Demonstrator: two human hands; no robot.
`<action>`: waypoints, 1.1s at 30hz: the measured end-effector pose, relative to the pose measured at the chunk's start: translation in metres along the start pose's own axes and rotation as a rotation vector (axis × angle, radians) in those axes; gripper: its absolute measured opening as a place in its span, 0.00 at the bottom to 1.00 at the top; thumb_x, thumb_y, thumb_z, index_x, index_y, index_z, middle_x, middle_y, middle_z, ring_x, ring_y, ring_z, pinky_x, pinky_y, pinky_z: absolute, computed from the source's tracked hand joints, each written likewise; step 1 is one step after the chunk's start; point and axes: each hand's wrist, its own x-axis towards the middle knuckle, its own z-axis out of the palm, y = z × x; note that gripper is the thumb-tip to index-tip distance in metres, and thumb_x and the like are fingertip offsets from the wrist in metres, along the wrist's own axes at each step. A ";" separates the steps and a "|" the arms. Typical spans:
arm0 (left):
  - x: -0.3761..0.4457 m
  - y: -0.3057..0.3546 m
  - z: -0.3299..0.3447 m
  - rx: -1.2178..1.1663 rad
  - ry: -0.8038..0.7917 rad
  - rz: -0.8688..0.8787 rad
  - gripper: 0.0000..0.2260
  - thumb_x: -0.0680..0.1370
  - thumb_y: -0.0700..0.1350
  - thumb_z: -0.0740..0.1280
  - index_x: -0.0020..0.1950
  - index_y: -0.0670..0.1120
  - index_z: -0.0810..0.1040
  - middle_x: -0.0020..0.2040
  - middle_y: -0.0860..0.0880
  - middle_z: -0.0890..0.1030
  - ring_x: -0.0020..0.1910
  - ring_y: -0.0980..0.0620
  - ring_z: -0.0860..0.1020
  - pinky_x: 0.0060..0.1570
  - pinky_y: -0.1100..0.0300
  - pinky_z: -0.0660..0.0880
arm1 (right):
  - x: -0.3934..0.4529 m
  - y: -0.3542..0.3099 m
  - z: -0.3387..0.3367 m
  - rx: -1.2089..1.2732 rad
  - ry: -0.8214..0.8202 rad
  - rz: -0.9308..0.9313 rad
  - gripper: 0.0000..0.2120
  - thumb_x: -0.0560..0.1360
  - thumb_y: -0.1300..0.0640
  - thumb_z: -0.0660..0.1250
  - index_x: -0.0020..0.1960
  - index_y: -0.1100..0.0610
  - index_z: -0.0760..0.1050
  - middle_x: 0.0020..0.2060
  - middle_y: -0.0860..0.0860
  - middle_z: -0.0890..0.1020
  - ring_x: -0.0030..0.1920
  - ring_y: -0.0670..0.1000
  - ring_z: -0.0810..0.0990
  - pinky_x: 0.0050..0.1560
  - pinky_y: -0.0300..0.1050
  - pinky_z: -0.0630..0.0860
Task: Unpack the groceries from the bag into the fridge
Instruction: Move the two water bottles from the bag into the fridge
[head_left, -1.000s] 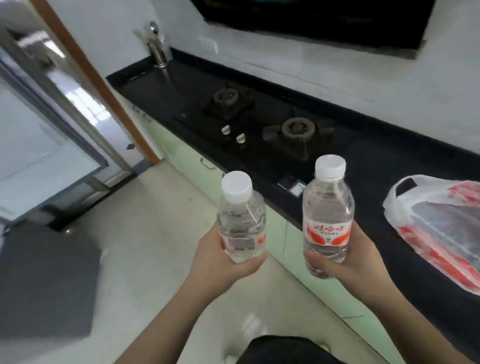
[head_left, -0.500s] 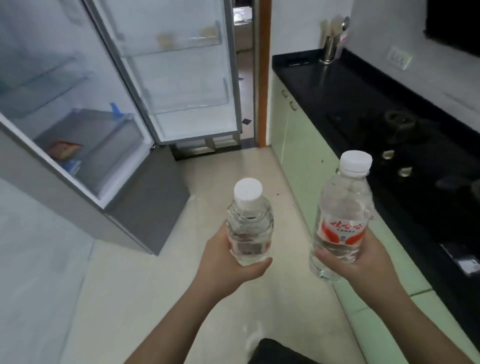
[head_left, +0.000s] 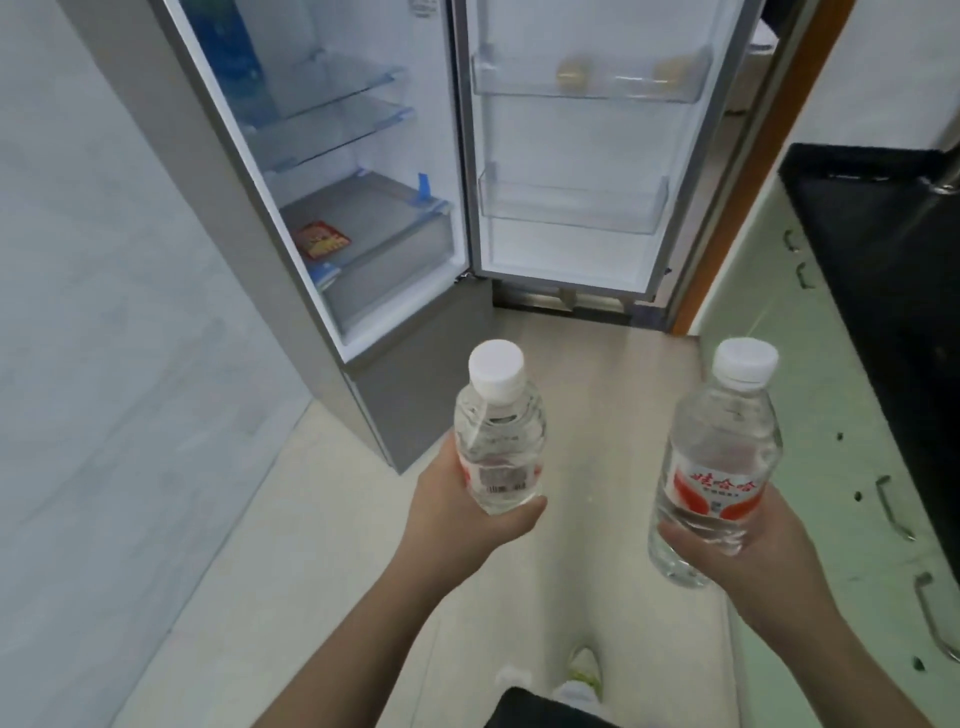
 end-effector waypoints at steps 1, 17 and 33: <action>0.010 0.003 0.003 0.008 0.020 -0.015 0.24 0.64 0.48 0.80 0.58 0.52 0.79 0.46 0.66 0.83 0.46 0.68 0.80 0.43 0.76 0.72 | 0.014 0.000 -0.001 -0.002 -0.024 -0.019 0.26 0.58 0.55 0.83 0.51 0.49 0.75 0.43 0.35 0.83 0.41 0.37 0.82 0.39 0.33 0.73; 0.120 0.004 -0.007 0.123 0.268 -0.215 0.26 0.58 0.61 0.76 0.52 0.53 0.79 0.45 0.58 0.84 0.44 0.63 0.81 0.41 0.64 0.74 | 0.197 -0.028 0.022 0.031 -0.297 -0.192 0.27 0.60 0.48 0.78 0.54 0.42 0.69 0.48 0.41 0.81 0.48 0.40 0.81 0.42 0.29 0.76; 0.274 -0.035 -0.128 0.124 0.298 -0.189 0.27 0.60 0.59 0.77 0.56 0.54 0.79 0.47 0.58 0.84 0.46 0.61 0.82 0.45 0.63 0.77 | 0.340 -0.093 0.157 0.068 -0.307 -0.258 0.27 0.61 0.49 0.81 0.56 0.51 0.74 0.45 0.43 0.83 0.44 0.43 0.83 0.39 0.32 0.77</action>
